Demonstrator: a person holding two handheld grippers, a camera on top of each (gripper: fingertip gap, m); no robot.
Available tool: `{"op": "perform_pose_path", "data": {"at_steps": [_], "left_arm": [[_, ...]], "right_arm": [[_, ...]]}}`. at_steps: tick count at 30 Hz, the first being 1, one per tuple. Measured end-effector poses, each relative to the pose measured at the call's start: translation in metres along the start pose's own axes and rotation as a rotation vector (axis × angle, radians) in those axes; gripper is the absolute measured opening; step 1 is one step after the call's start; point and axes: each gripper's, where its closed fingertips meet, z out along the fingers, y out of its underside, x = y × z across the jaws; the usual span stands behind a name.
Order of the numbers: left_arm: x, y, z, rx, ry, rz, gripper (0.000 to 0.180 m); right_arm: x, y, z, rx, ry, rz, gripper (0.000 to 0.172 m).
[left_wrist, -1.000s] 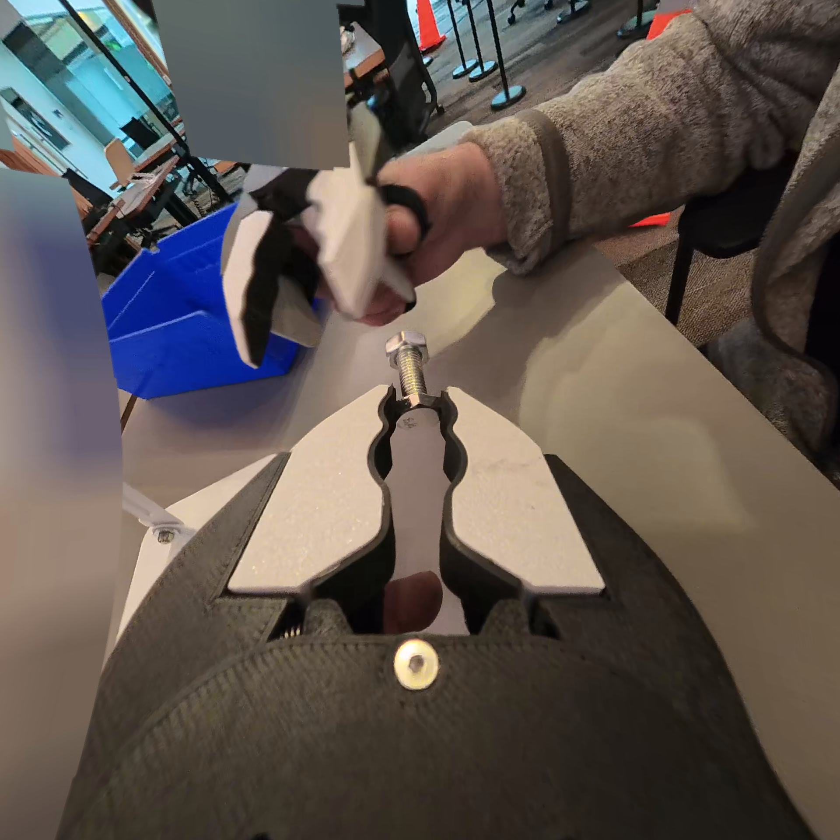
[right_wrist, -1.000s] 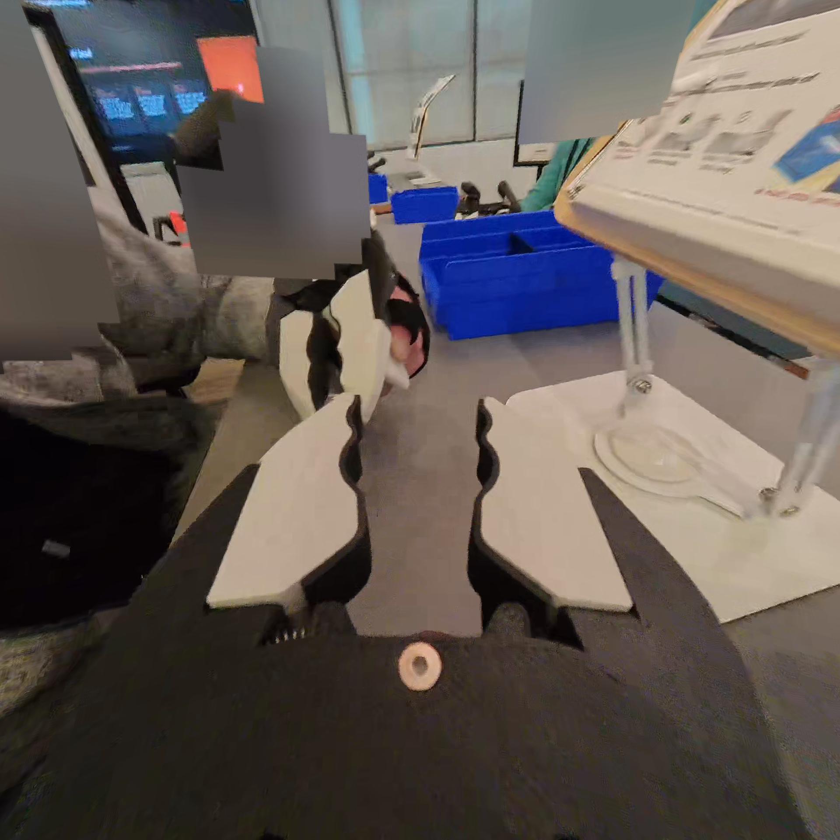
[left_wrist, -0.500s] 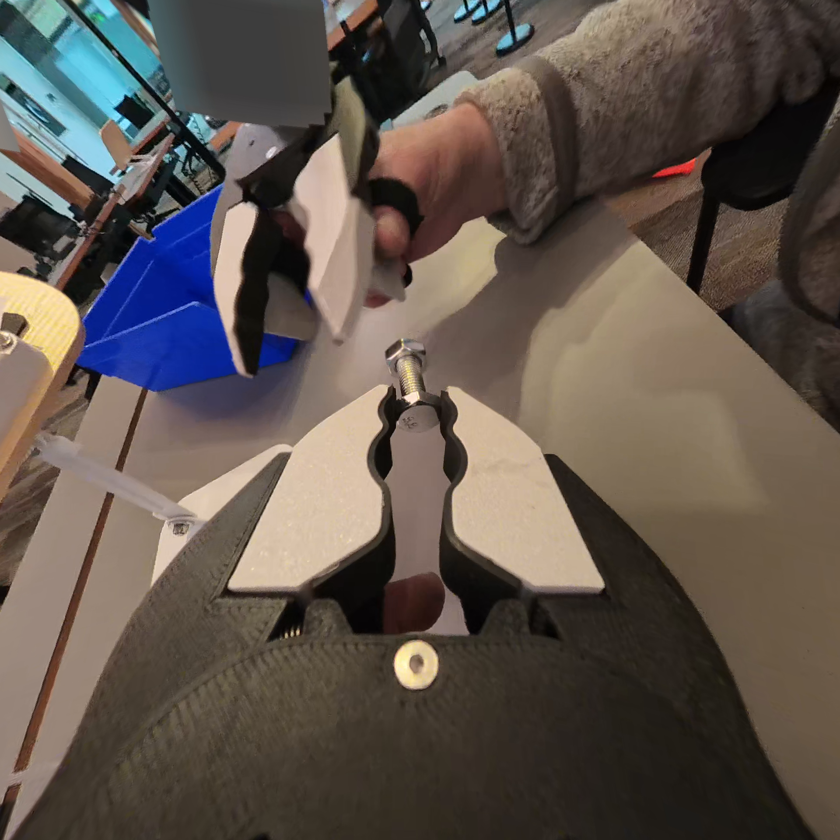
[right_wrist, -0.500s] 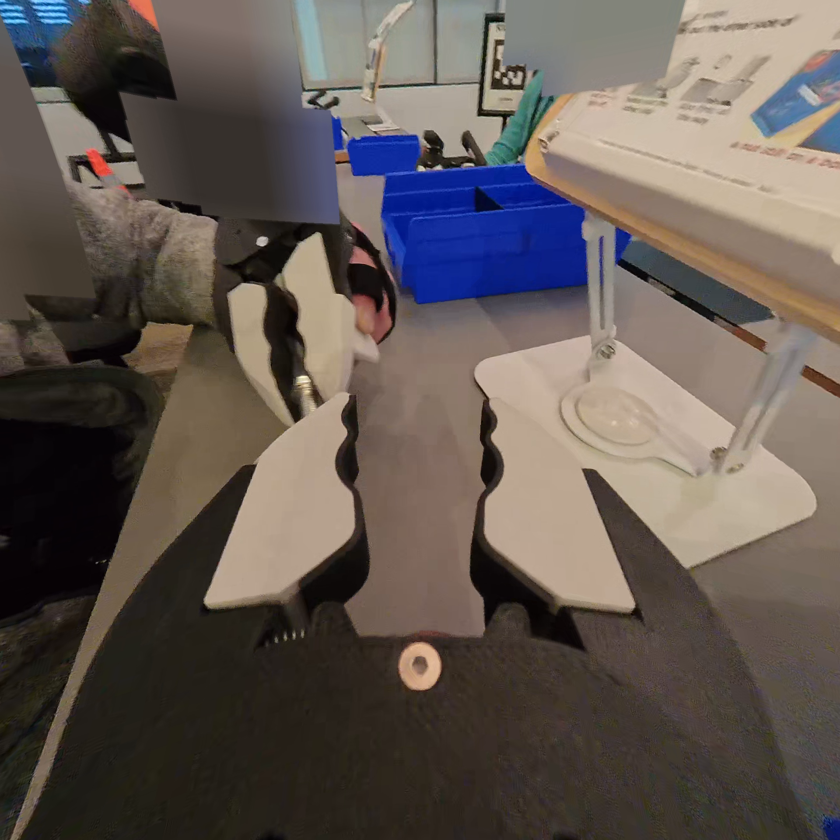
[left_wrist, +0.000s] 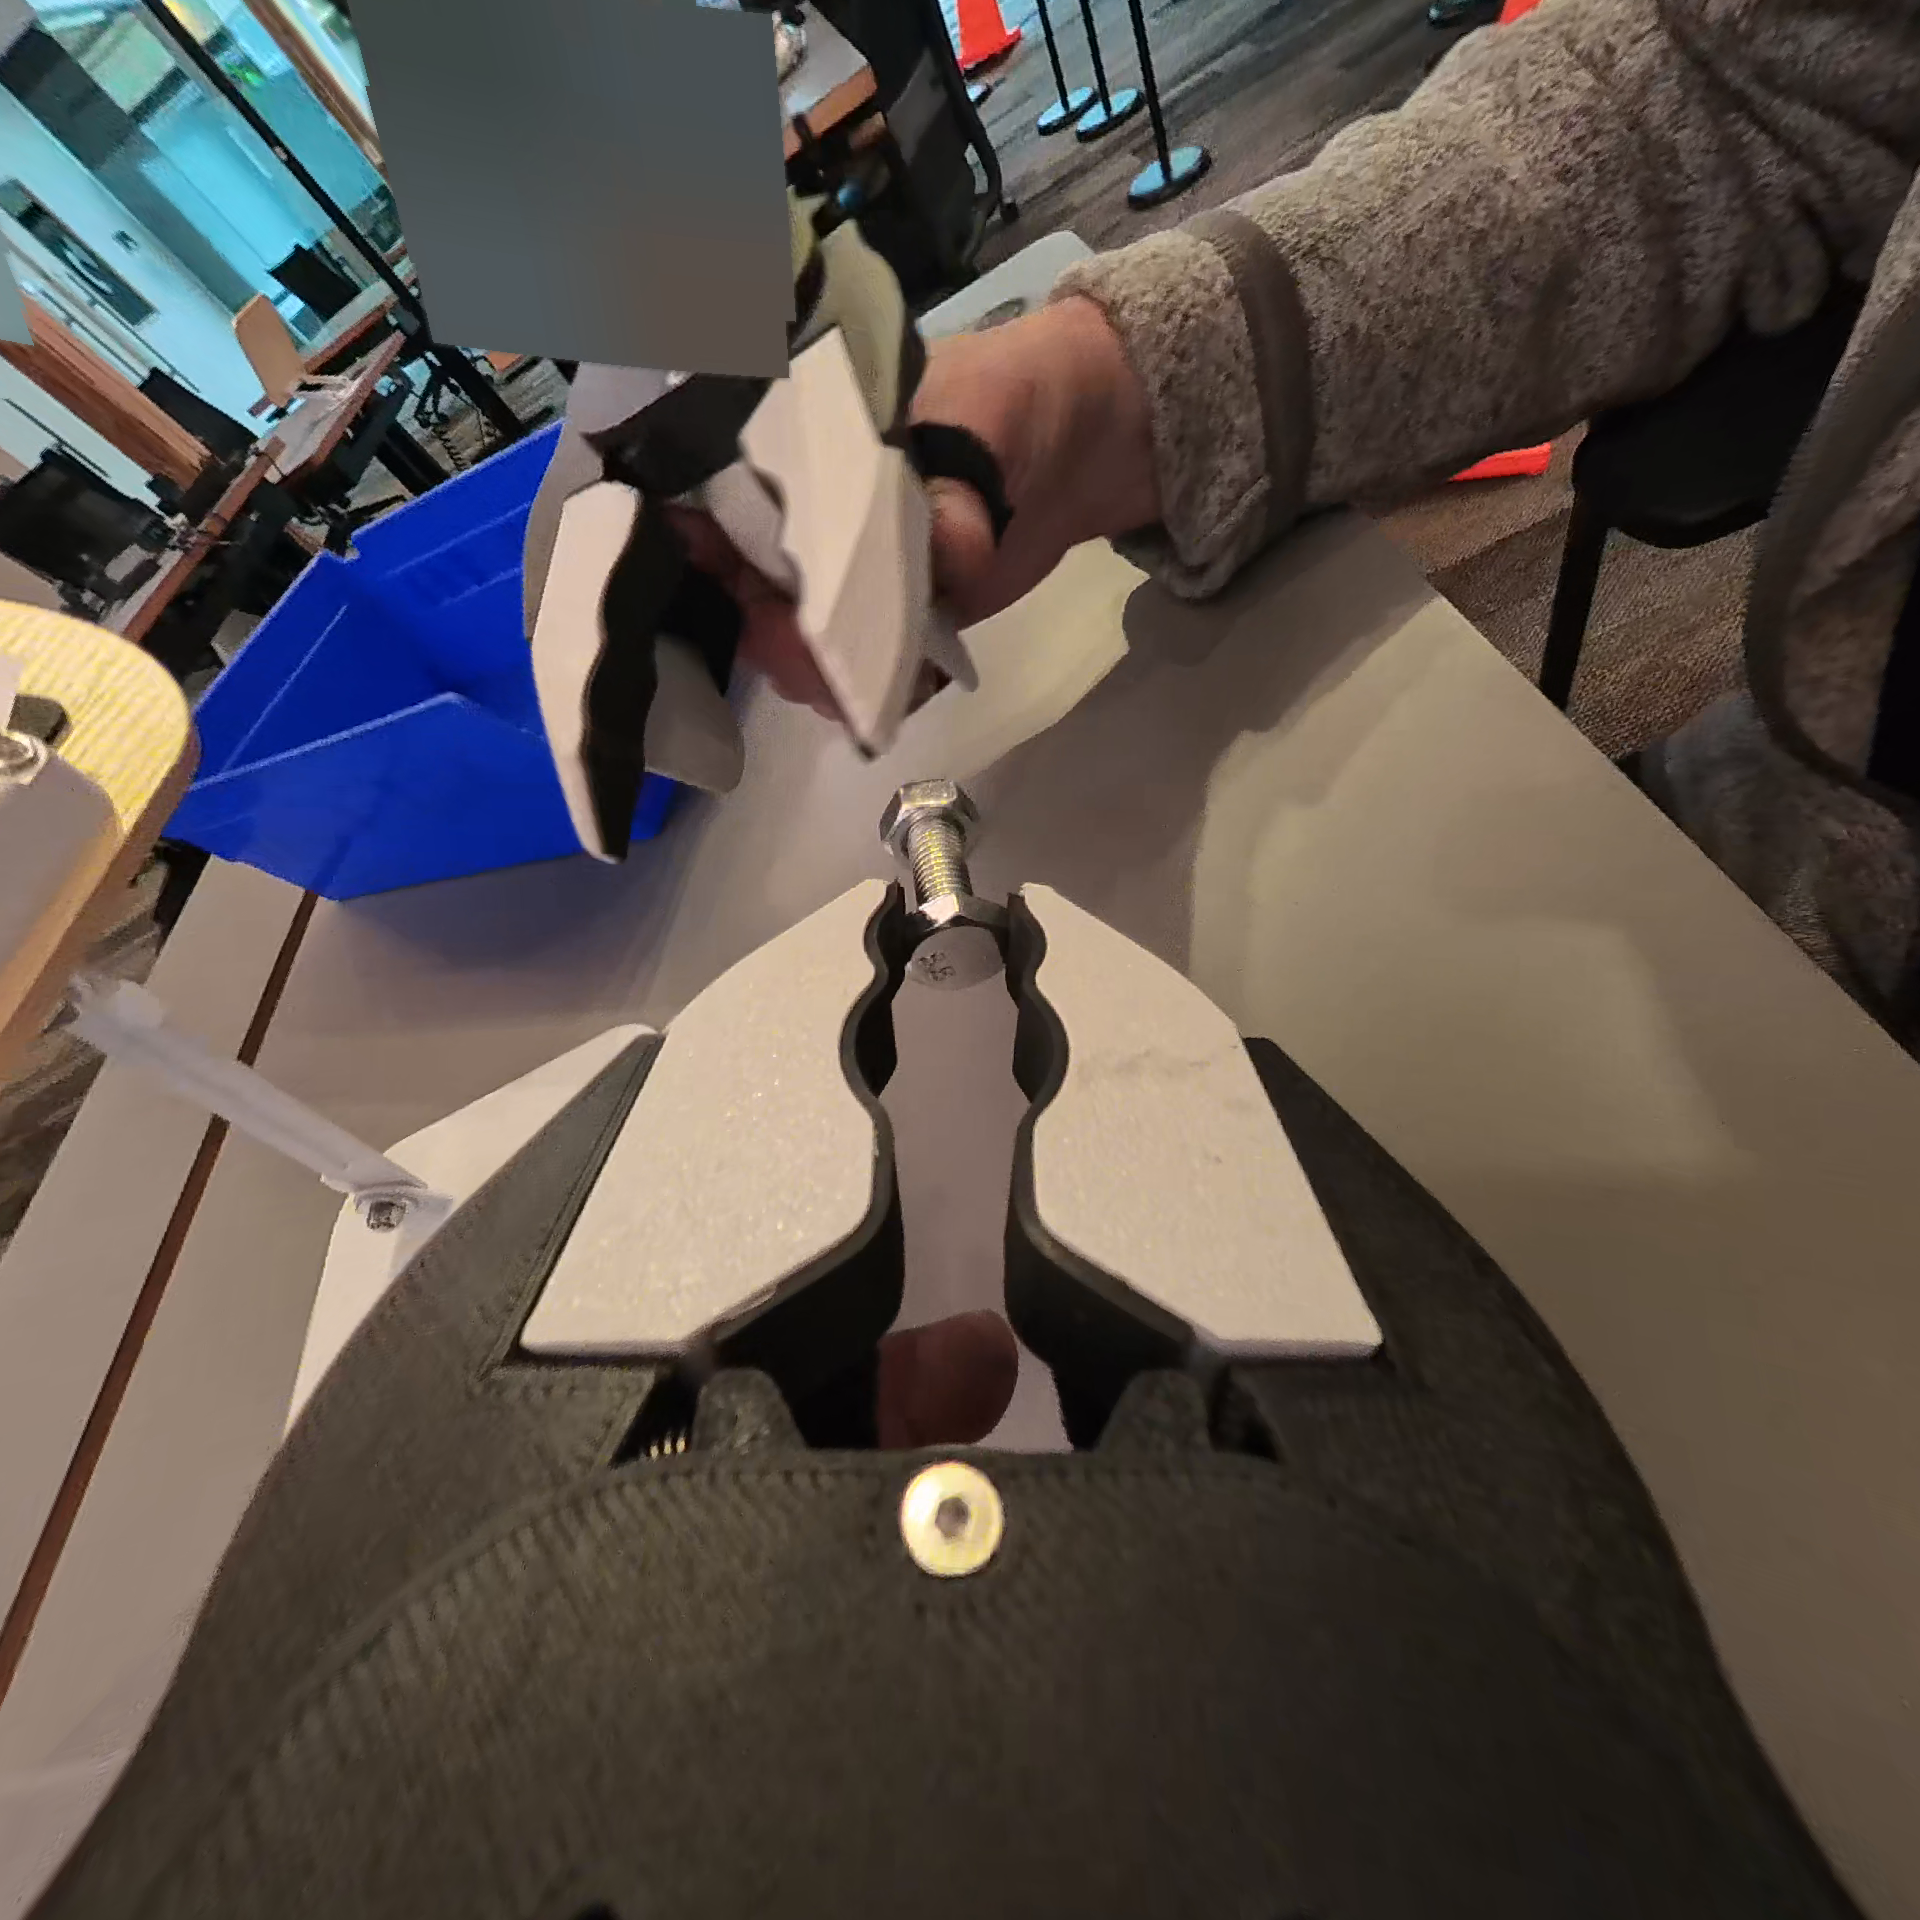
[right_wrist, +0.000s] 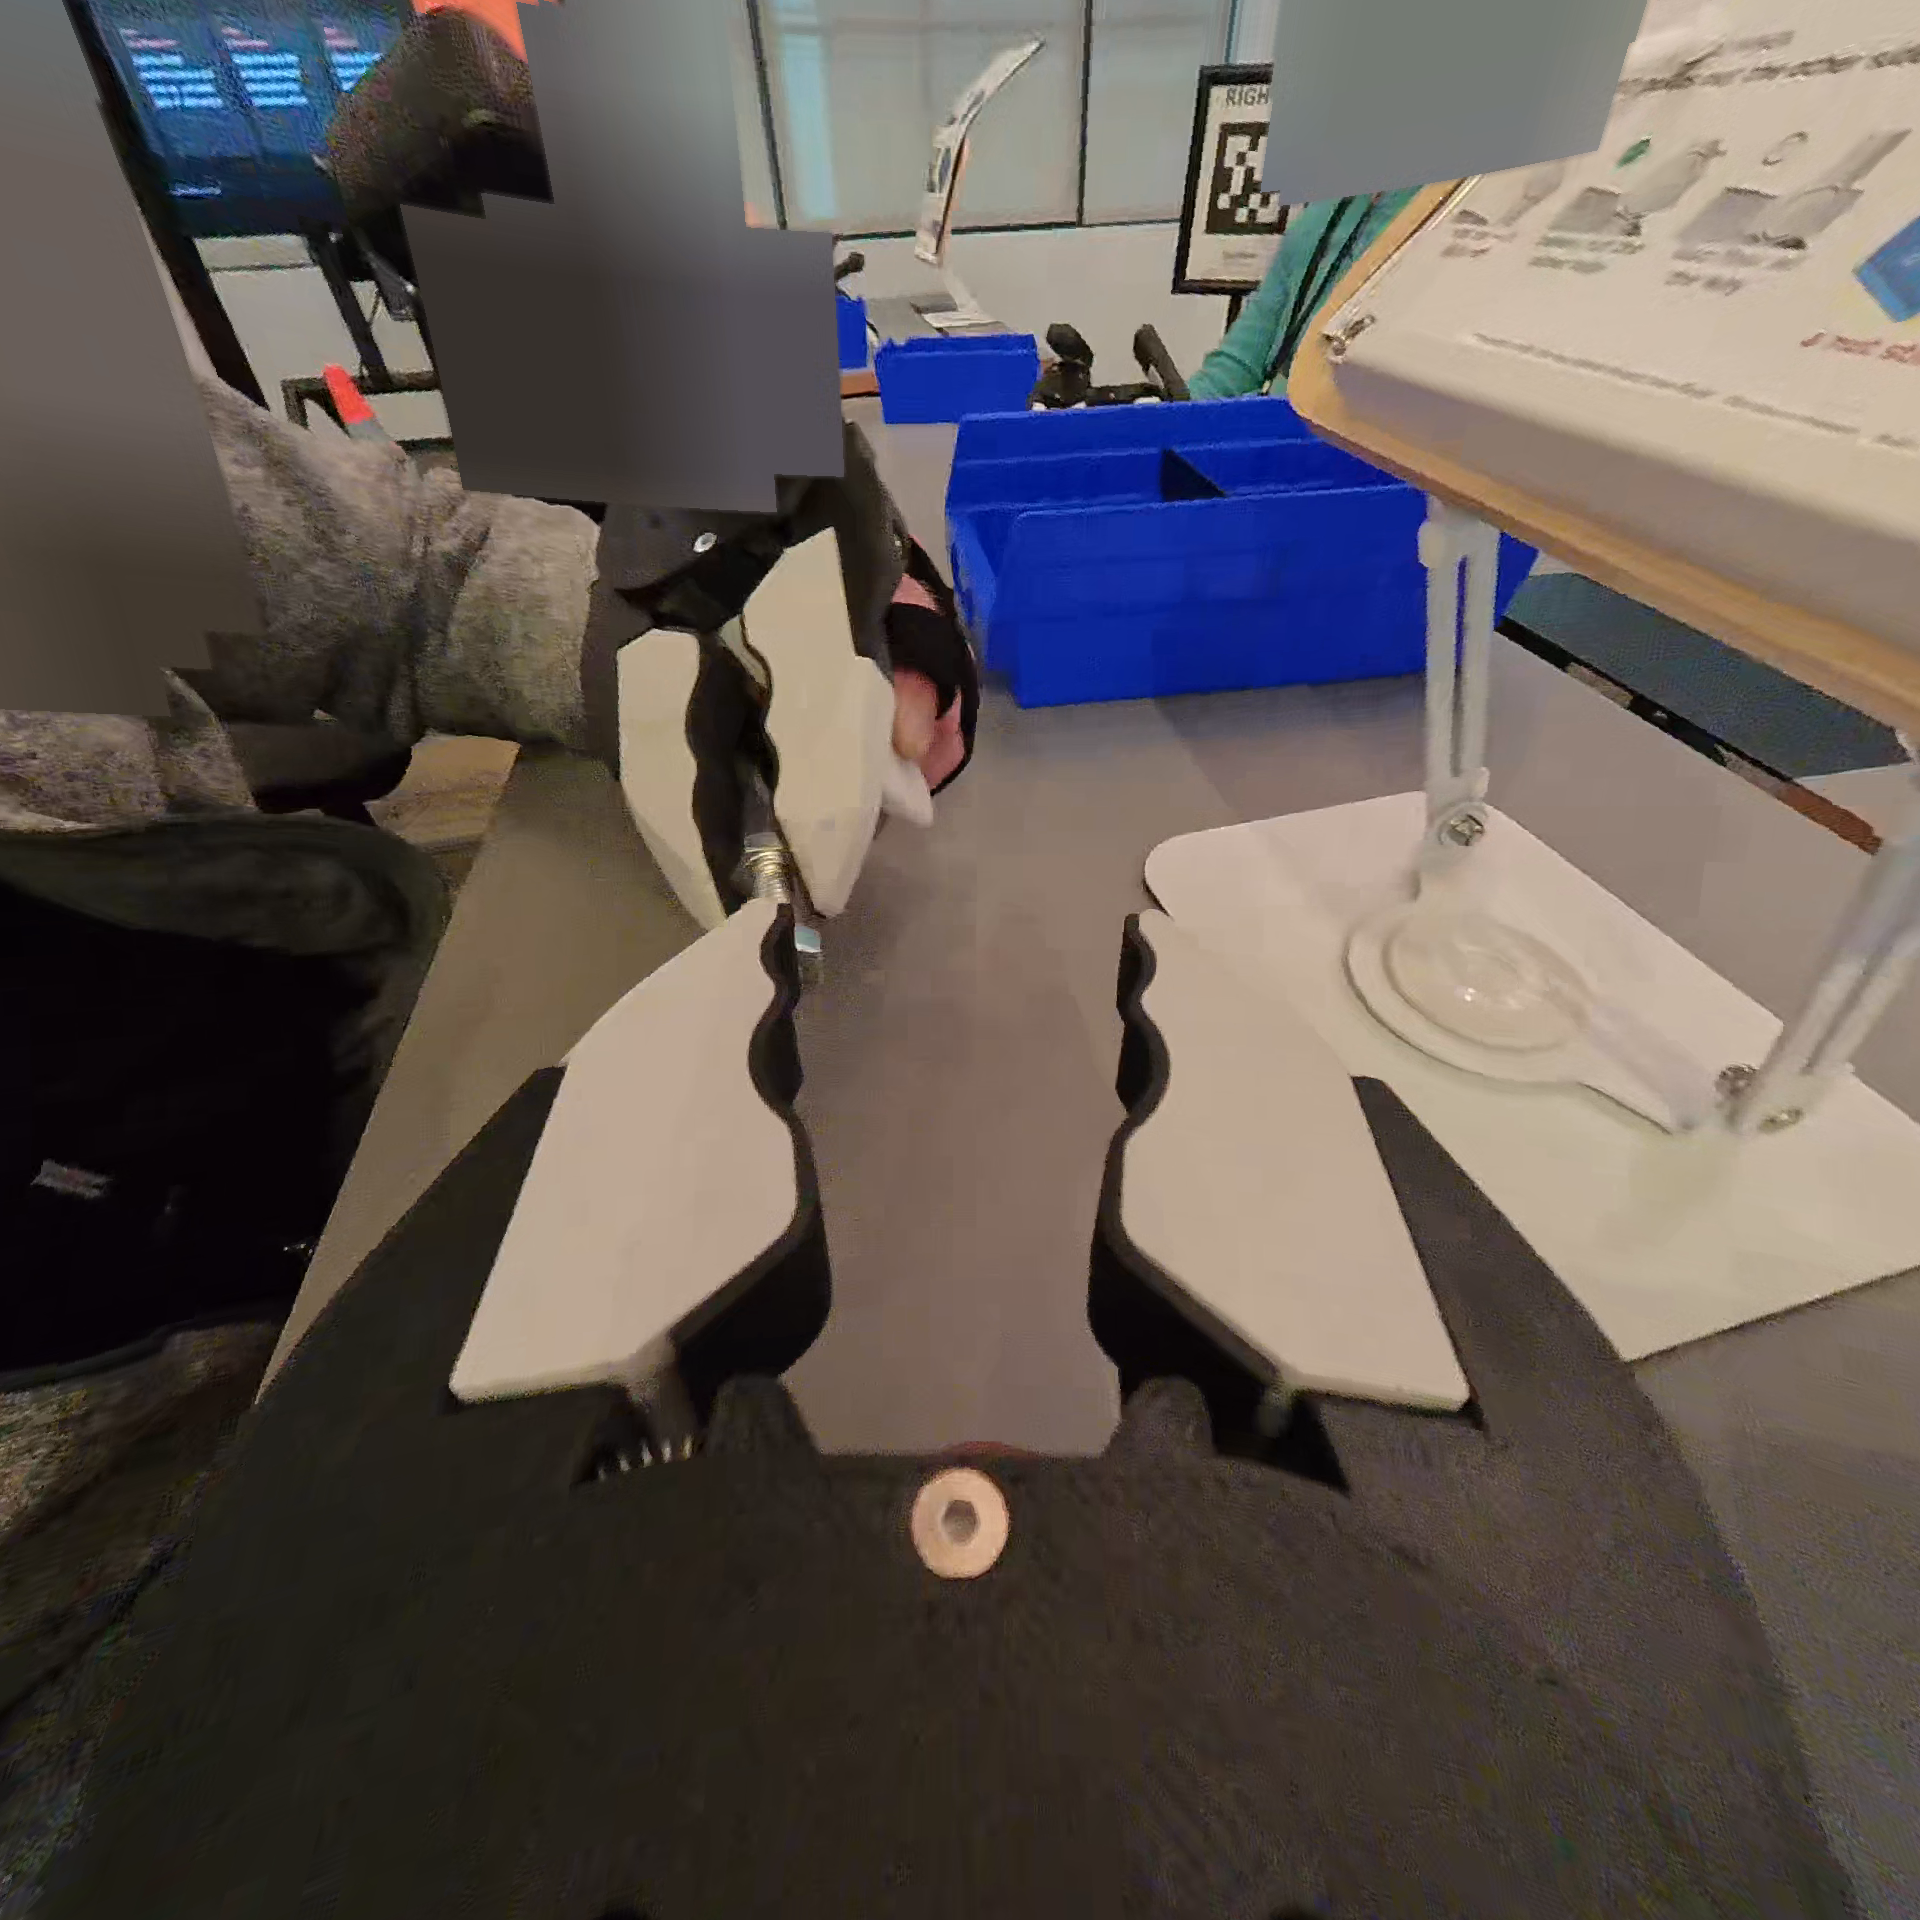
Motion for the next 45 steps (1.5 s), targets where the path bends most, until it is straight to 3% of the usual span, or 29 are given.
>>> {"op": "perform_pose_path", "data": {"at_steps": [4,7,8,9,15,19,20,21,25,29,31,32,33,35,38,45], "left_arm": [[-0.001,-0.004,-0.002,0.022,0.000,-0.011,0.018],[-0.001,-0.004,-0.002,0.009,-0.012,0.008,0.018],[0.000,-0.003,-0.002,0.003,-0.001,0.015,0.018],[0.004,-0.006,-0.002,0.023,0.014,0.024,0.018],[0.004,-0.001,0.003,-0.005,0.008,0.016,0.018],[0.003,-0.005,0.000,0.018,0.002,0.009,0.018],[0.004,-0.004,0.000,0.006,0.011,0.017,0.018],[0.007,-0.006,0.000,0.027,0.028,0.021,0.018],[0.005,-0.006,0.000,0.027,0.016,0.018,0.018],[0.002,-0.008,-0.002,0.052,0.016,-0.008,0.018],[-0.001,-0.006,-0.002,0.027,-0.013,0.008,0.018],[0.003,-0.006,-0.003,0.035,0.021,0.009,0.018],[0.004,-0.010,-0.003,0.062,0.030,-0.007,0.018],[0.005,-0.007,0.000,0.026,0.018,0.026,0.018],[0.004,-0.008,-0.001,0.050,0.025,-0.004,0.018],[0.000,-0.011,-0.004,0.084,0.017,-0.026,0.018]], "right_arm": [[-0.014,0.008,0.010,-0.058,-0.055,-0.061,0.069],[-0.005,0.008,0.012,-0.056,-0.007,-0.040,0.074],[0.006,0.005,0.008,-0.035,0.055,-0.011,0.064],[0.014,0.004,0.003,-0.025,0.091,0.008,0.041],[-0.005,0.002,0.004,-0.006,-0.035,0.000,0.067],[-0.008,0.012,0.012,-0.062,-0.043,-0.009,0.071],[0.005,0.010,0.009,-0.050,0.030,0.011,0.065],[0.019,0.008,0.003,-0.036,0.106,0.035,0.042],[0.005,-0.001,-0.003,0.045,-0.004,0.055,0.056],[-0.013,0.010,0.011,-0.028,-0.091,0.027,0.068],[0.002,0.014,0.012,-0.062,0.009,0.032,0.073],[0.015,0.011,0.007,-0.041,0.080,0.057,0.044],[0.019,0.004,0.000,0.021,0.070,0.089,0.039],[0.019,0.002,-0.006,0.054,0.042,0.145,0.050],[0.003,0.004,0.001,0.032,-0.023,0.090,0.059],[-0.020,0.011,0.012,-0.023,-0.132,0.018,0.058]]}}
